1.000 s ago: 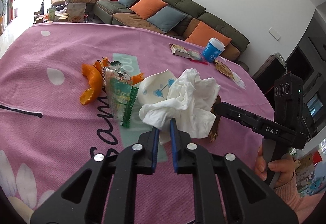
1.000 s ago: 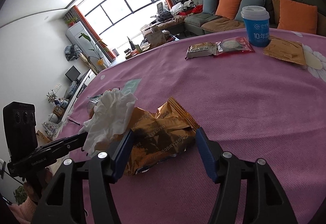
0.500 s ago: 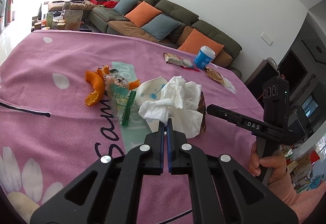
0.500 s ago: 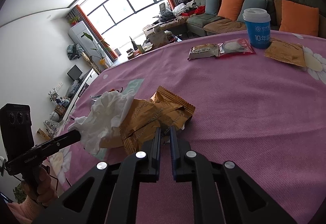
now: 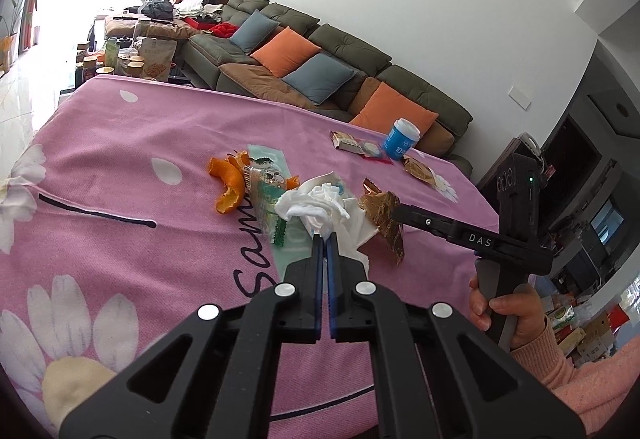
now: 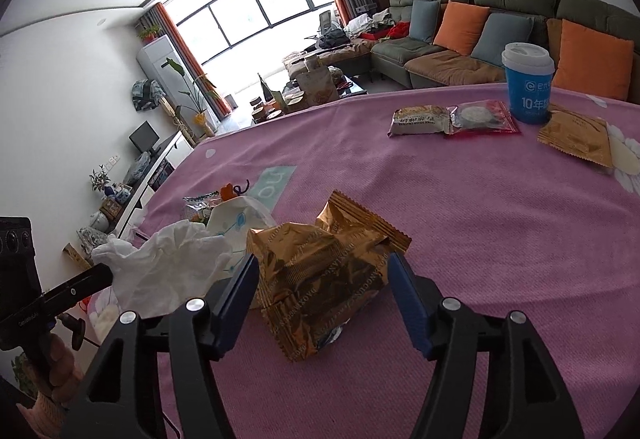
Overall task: Collect trash
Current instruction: 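Lift the white tissue with the left gripper while the right gripper grasps the gold wrapper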
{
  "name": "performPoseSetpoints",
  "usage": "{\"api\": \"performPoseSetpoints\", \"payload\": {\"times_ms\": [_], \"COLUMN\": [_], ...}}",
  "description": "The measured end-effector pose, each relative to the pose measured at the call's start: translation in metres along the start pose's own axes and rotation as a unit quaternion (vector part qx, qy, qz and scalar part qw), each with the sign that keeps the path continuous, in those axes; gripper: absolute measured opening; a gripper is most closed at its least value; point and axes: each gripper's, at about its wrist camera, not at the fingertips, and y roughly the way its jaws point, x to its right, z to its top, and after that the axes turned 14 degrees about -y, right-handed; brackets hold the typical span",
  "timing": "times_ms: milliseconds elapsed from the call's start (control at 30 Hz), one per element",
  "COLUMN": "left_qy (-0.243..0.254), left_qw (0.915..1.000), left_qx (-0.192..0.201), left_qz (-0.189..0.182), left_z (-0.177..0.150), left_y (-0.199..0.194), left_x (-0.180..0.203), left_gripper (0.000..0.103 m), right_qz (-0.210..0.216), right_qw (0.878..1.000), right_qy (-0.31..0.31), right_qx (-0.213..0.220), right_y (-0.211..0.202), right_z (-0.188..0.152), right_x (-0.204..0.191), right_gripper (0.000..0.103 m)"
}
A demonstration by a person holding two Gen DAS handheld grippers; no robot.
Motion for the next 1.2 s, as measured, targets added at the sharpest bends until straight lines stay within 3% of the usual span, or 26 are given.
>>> {"api": "performPoseSetpoints", "payload": {"times_ms": [133, 200, 367, 467, 633, 833, 1000, 1133, 1200], "left_qy": [0.000, -0.002, -0.011, -0.018, -0.028, -0.040, -0.057, -0.061, -0.061], "left_qw": [1.0000, 1.0000, 0.9998, 0.9996, 0.9991, 0.9970, 0.9956, 0.9954, 0.9953], "left_qx": [0.004, 0.005, 0.009, 0.011, 0.012, -0.012, -0.031, -0.030, -0.034], "left_qz": [0.005, 0.007, 0.013, 0.018, 0.031, 0.064, 0.067, 0.068, 0.067], "left_z": [-0.003, -0.004, -0.008, -0.009, -0.012, -0.021, -0.025, -0.025, -0.025], "left_y": [-0.010, -0.015, -0.026, -0.030, -0.036, -0.027, -0.018, -0.012, -0.009], "left_x": [-0.004, -0.007, -0.018, -0.025, -0.038, -0.053, -0.065, -0.066, -0.066], "left_gripper": [0.002, 0.002, 0.002, 0.002, 0.002, 0.042, 0.058, 0.058, 0.049], "right_qz": [-0.001, 0.002, 0.001, 0.000, -0.004, -0.010, -0.020, -0.017, -0.015], "right_qw": [1.000, 1.000, 0.999, 1.000, 1.000, 1.000, 1.000, 1.000, 1.000], "right_qy": [-0.016, -0.017, -0.022, -0.017, -0.008, -0.007, -0.009, -0.007, -0.008], "right_qx": [-0.013, -0.021, -0.025, -0.022, -0.013, -0.001, 0.002, 0.009, 0.015], "right_y": [0.011, 0.016, 0.014, 0.011, 0.004, -0.006, -0.010, -0.011, -0.013], "right_z": [0.004, 0.003, 0.000, -0.001, -0.002, 0.000, 0.000, 0.001, 0.001], "right_x": [-0.004, -0.004, -0.003, 0.002, 0.005, 0.005, 0.006, 0.005, 0.004], "right_gripper": [0.060, 0.040, 0.014, 0.006, 0.004, 0.004, 0.004, 0.004, 0.004]}}
